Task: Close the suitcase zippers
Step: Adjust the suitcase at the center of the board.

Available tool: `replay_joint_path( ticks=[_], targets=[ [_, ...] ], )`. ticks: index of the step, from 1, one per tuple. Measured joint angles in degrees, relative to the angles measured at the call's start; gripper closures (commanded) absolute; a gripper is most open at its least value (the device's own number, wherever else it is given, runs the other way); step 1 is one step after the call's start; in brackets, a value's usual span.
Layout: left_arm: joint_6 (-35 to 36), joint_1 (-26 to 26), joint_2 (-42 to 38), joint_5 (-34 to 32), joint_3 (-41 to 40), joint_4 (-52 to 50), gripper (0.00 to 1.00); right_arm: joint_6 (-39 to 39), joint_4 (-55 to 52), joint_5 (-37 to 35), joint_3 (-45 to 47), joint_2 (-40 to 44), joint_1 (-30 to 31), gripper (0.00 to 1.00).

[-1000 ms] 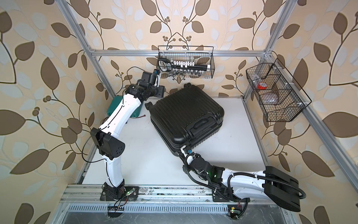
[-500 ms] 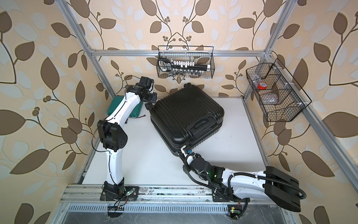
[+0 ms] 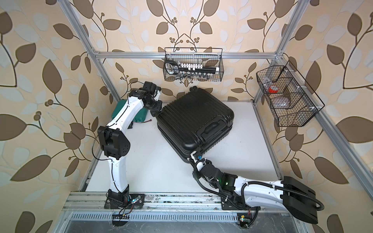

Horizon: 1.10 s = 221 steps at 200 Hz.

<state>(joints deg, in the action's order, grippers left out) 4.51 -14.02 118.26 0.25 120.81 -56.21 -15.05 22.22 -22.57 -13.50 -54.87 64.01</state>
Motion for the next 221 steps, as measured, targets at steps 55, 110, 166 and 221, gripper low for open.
replay_joint_path(
  ticks=[55, 110, 166, 221],
  targets=[
    [-0.04, 0.66, -8.63, 3.69, -10.95, 0.9, 0.58, -0.98, -7.98, -1.95, 0.02, 7.69, -5.46, 1.0],
    [-0.42, 0.22, -17.2, 6.05, -23.08, -1.09, 0.57, -1.18, -9.33, -6.99, 0.0, 9.73, -14.03, 1.0],
    [-0.55, -1.73, -23.15, 10.91, -29.9, -5.25, 0.54, -1.01, -8.52, -6.95, -0.87, 7.19, -23.93, 1.0],
    [0.79, -2.91, -26.69, 8.48, -32.54, -6.25, 0.24, -1.46, -8.61, -4.68, -1.09, 6.75, -28.22, 1.0]
  ],
)
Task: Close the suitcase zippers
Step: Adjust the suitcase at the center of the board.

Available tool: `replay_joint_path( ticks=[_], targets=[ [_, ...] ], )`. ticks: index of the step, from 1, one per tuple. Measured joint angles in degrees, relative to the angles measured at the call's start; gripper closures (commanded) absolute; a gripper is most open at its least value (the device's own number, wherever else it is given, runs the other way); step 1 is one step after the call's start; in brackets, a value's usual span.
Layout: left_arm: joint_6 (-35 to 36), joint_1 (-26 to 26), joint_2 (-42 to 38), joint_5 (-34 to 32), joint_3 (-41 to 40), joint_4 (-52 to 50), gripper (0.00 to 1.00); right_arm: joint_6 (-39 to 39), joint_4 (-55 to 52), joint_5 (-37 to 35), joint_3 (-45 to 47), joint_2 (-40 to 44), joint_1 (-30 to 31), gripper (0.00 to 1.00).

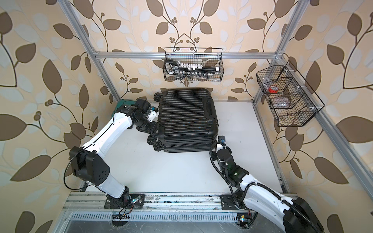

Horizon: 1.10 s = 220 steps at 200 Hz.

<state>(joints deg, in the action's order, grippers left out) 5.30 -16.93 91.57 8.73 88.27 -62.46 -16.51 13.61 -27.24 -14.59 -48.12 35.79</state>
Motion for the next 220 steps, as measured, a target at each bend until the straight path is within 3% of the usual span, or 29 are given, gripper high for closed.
replay_joint_path(
  ticks=[31, 73, 110, 182, 220],
  targets=[
    [5.66, -0.7, -6.84, -1.11, -5.01, 4.7, 0.22, -0.31, 0.07, 1.22, 0.0, 0.17, -0.74, 1.0],
    [26.75, -1.09, -18.4, 3.61, -14.97, 8.7, 0.18, -0.66, 0.0, 2.93, 0.0, 0.57, -1.79, 1.0],
    [41.48, -0.68, -18.05, 7.02, -15.91, 8.13, 0.18, -0.9, -0.09, 3.96, 0.02, 0.83, -2.4, 1.0],
    [50.03, 0.52, -6.1, 5.29, -10.62, 7.37, 0.2, -1.07, 0.02, 5.18, 0.02, 0.81, -3.02, 1.0],
    [51.6, 0.52, -4.72, 5.42, -10.34, 5.99, 0.32, -1.09, -0.2, 6.51, 0.02, 1.18, -3.32, 1.0]
  ],
)
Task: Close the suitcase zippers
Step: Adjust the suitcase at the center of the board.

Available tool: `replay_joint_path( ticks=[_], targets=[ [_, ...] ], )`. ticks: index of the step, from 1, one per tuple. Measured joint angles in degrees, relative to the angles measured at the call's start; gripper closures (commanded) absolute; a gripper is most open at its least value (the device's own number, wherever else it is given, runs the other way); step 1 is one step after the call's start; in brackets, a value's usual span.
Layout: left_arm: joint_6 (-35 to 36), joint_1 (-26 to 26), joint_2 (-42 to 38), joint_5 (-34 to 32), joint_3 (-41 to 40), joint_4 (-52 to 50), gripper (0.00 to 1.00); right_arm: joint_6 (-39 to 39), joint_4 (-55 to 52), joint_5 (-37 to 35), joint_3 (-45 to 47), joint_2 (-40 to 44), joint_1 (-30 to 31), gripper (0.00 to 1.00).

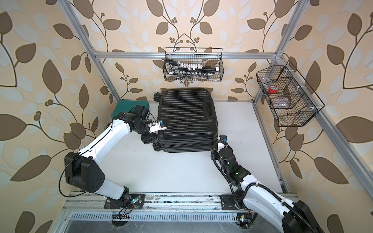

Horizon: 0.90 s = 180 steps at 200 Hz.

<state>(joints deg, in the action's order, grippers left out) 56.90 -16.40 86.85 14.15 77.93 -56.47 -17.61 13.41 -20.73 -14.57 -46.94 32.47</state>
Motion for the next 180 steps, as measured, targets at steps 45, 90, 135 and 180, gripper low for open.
replay_joint_path(
  ticks=[45, 90, 135, 180],
  targets=[
    [0.7, 0.0, -0.42, 0.79, -0.02, -0.28, 0.56, -1.31, -2.1, 2.62, 0.0, 1.68, -0.02, 1.0],
    [-0.48, 0.0, -0.94, 0.87, -0.13, 0.35, 0.64, -2.67, -5.6, 5.57, 0.0, 4.15, -0.11, 1.0],
    [-2.43, -0.02, -0.94, 0.83, 0.04, 0.35, 0.69, -2.93, -6.67, 13.07, 0.0, 4.94, -0.22, 1.0],
    [-3.1, -0.02, -0.94, 1.18, 0.09, -0.17, 0.69, -2.51, -5.66, 16.94, 0.66, 5.62, -0.22, 1.0]
  ],
)
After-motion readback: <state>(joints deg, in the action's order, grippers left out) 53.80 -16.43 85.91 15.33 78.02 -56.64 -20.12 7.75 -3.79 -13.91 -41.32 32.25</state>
